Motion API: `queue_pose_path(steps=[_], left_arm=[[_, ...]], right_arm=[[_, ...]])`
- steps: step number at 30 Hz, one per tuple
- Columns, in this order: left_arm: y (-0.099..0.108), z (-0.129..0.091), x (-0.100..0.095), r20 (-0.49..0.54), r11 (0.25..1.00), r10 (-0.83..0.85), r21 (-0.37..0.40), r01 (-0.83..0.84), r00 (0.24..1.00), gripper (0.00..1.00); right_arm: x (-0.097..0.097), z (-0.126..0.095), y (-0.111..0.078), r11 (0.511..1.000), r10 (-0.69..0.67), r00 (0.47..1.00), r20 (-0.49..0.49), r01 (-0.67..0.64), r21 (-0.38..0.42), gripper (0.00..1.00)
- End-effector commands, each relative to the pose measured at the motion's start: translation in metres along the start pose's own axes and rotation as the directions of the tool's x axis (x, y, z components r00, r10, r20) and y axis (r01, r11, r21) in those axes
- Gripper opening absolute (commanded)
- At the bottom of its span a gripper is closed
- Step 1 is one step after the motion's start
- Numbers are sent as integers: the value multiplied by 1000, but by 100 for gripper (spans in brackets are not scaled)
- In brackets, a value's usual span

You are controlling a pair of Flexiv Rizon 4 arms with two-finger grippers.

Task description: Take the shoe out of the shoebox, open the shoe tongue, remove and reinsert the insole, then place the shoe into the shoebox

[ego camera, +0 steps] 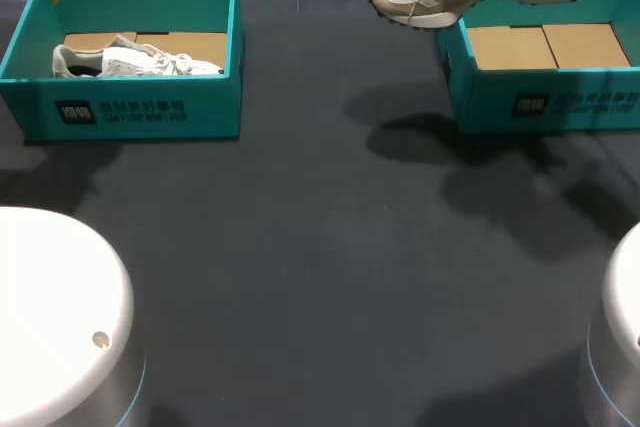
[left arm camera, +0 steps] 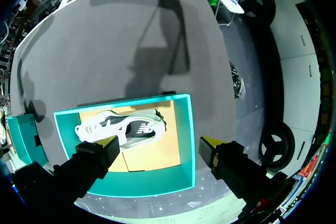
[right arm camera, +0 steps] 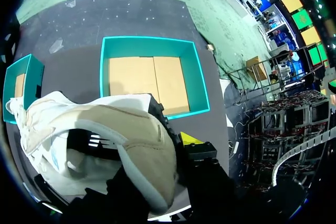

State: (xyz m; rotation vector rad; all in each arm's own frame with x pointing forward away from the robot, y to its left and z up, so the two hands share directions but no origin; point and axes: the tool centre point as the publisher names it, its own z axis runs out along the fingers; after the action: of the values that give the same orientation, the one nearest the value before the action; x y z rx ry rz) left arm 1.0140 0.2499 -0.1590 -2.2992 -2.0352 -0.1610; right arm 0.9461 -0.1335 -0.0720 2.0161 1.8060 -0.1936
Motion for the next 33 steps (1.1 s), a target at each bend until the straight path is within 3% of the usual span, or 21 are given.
queue_pose_path(steps=[1, 7, 15, 31, 33], left_arm=[[-1, 0, 0, -1, 1000, 1, -2, -1, 1000, 100], [-1, 0, 0, -1, 1000, 1, -2, -1, 1000, 100], [-1, 0, 0, -1, 1000, 1, -2, -1, 1000, 100], [-1, 0, 0, -1, 1000, 1, -2, -1, 1000, 100], [-1, 0, 0, -1, 1000, 1, -2, -1, 1000, 100]], right_arm=[[15, -3, -29, 1000, -15, 999, 29, 15, 19, 0], [41, 4, -97, 994, 56, 998, -19, -54, 100, 0], [97, 6, -164, 988, 74, 994, -81, -63, 139, 0], [97, 6, -164, 988, 74, 994, -81, -63, 139, 0], [108, 11, -175, 990, 52, 994, -99, -38, 136, 0]])
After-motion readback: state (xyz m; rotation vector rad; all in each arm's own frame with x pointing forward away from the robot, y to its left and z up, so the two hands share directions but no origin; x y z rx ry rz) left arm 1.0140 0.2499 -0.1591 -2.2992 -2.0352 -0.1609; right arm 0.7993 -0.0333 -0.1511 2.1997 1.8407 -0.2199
